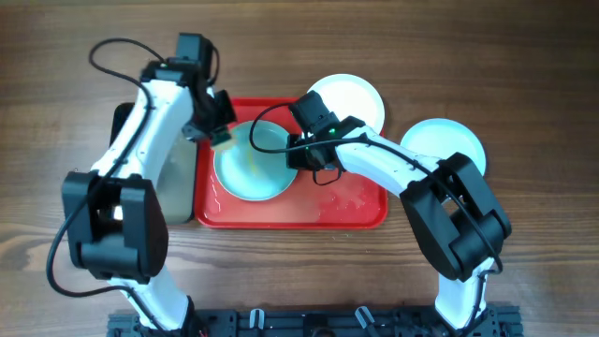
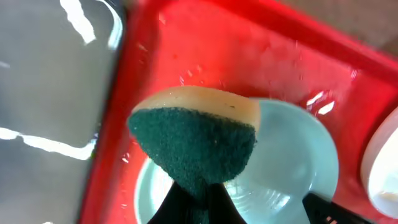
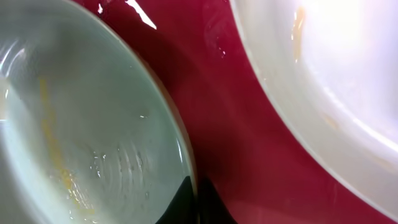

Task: Clean dirty plates on tray and stack at the side
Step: 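Scrub the second light-blue plate with the sponge in the left gripper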

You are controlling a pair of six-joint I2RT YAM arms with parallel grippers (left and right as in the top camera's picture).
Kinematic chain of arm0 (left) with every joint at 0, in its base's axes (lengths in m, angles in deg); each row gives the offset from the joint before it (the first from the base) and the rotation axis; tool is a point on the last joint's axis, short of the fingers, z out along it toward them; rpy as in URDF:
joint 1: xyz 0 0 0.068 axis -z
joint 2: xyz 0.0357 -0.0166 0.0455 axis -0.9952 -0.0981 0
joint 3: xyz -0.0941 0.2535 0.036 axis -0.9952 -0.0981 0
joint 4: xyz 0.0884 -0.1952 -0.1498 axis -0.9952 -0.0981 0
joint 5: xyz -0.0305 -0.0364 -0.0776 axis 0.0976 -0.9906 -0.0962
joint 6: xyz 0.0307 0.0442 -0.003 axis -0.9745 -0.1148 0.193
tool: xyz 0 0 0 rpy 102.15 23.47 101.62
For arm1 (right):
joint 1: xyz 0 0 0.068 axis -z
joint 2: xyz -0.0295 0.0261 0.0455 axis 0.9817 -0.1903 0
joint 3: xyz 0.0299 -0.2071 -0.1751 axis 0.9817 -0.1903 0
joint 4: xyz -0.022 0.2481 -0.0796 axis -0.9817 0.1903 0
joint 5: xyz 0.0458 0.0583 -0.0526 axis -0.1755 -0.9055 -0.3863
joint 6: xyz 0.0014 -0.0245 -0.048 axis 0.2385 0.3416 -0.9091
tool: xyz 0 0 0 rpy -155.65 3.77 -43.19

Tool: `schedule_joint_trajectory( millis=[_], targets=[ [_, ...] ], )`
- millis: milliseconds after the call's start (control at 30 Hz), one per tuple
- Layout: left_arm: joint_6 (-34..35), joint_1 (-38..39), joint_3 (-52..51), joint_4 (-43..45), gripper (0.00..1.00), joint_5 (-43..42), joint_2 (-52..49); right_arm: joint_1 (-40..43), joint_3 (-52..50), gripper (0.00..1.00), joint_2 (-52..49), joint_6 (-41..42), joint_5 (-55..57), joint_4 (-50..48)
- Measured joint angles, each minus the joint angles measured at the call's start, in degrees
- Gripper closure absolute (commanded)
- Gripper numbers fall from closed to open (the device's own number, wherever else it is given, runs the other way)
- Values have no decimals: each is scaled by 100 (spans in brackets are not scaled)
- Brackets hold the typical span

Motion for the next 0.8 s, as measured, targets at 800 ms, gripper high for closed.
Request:
schedule_joint_trajectory(
  millis=[800],
  targets=[
    [-964, 1368, -1906, 1388, 96, 264, 170, -22, 2, 96, -28, 2, -155, -22]
  ],
)
